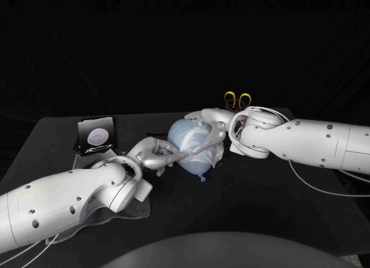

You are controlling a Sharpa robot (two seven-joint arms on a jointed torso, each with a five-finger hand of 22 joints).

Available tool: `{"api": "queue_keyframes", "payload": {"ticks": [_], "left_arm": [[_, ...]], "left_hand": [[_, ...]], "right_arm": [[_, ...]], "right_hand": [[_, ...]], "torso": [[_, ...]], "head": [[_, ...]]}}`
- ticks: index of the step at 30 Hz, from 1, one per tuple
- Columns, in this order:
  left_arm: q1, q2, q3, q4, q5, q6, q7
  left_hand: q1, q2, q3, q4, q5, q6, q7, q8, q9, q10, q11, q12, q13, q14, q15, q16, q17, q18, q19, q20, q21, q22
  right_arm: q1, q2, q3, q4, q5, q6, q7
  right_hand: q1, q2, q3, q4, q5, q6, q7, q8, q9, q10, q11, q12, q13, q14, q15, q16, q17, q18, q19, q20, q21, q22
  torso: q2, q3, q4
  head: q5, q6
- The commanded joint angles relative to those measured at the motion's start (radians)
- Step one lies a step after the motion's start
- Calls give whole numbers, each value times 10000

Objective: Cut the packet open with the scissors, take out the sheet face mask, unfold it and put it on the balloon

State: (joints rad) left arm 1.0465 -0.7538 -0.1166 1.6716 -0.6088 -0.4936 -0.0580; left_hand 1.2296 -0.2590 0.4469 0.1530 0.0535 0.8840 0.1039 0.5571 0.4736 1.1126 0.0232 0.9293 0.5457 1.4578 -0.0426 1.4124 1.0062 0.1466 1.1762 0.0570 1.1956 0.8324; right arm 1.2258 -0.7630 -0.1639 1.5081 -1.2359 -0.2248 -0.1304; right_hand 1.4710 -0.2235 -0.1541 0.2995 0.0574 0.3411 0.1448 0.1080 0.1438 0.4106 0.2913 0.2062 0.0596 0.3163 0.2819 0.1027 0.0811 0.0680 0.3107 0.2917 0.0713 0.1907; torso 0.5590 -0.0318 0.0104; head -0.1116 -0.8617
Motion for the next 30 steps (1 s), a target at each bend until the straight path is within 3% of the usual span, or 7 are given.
{"api": "queue_keyframes", "payload": {"ticks": [1,3,6,10,11,30], "left_arm": [[-3,47,13,-23,-240,-118,-720],[-3,63,13,-42,-284,-169,-807],[-3,94,13,-67,-326,-213,-872],[-3,161,13,-89,-371,-216,-948],[-2,174,13,-93,-382,-217,-958],[1,440,25,-239,-558,-361,-1254]], "left_hand": [[-142,52,-231,180,-41,-70,-3,62,56,-119,18,18,45,28,16,71,26,-86,0,17,-44,-36],[-125,52,-341,261,-42,-89,-6,97,96,-143,19,35,59,32,17,80,54,-84,-4,21,-52,-42],[-151,92,-660,552,-43,-111,-25,231,219,-170,10,95,100,39,13,98,99,-85,12,22,-51,-26],[-354,108,-1036,977,-52,-167,-48,316,309,-182,-2,149,135,42,4,112,126,-86,25,16,-53,-19],[-121,181,-1345,1260,-50,-239,-67,413,414,-212,-22,197,170,37,-16,115,127,-85,29,-1,-68,-26],[426,387,-1735,1347,-46,-429,-21,382,453,-250,10,231,193,49,9,140,192,-89,33,8,-82,-21]], "right_arm": [[-117,14,-88,5,-32,522,-217],[-118,12,-88,7,-32,526,-218],[-119,14,-88,9,-32,531,-218],[-123,24,-88,12,-31,532,-217],[-124,26,-88,14,-31,531,-217],[-130,49,-88,41,-23,535,-229]], "right_hand": [[16,-61,35,15,-32,33,197,35,5,41,7,33,5,31,-22,49,1,89,71,-7,50,13],[13,-81,18,16,-30,36,211,35,7,25,19,29,2,24,-24,46,-1,91,69,-7,49,7],[13,-83,16,16,-30,49,213,40,13,20,22,26,0,28,-25,47,-1,91,68,-7,49,6],[12,-88,12,16,-30,51,216,41,14,19,24,27,0,30,-25,47,0,92,69,-7,49,5],[11,-101,1,16,-28,56,225,43,16,18,31,29,-1,36,-27,49,1,93,74,-7,49,5],[10,-112,-10,17,-27,38,234,37,9,15,36,29,-2,28,-28,46,-1,94,81,-7,51,6]], "torso": [[-2,-1,1],[-2,-2,5],[4,-3,7],[1,-6,5],[0,-6,3],[-4,-3,8]], "head": [[2,-8],[1,-10],[-110,-18],[-70,-42],[-66,-42],[-41,-40]]}}
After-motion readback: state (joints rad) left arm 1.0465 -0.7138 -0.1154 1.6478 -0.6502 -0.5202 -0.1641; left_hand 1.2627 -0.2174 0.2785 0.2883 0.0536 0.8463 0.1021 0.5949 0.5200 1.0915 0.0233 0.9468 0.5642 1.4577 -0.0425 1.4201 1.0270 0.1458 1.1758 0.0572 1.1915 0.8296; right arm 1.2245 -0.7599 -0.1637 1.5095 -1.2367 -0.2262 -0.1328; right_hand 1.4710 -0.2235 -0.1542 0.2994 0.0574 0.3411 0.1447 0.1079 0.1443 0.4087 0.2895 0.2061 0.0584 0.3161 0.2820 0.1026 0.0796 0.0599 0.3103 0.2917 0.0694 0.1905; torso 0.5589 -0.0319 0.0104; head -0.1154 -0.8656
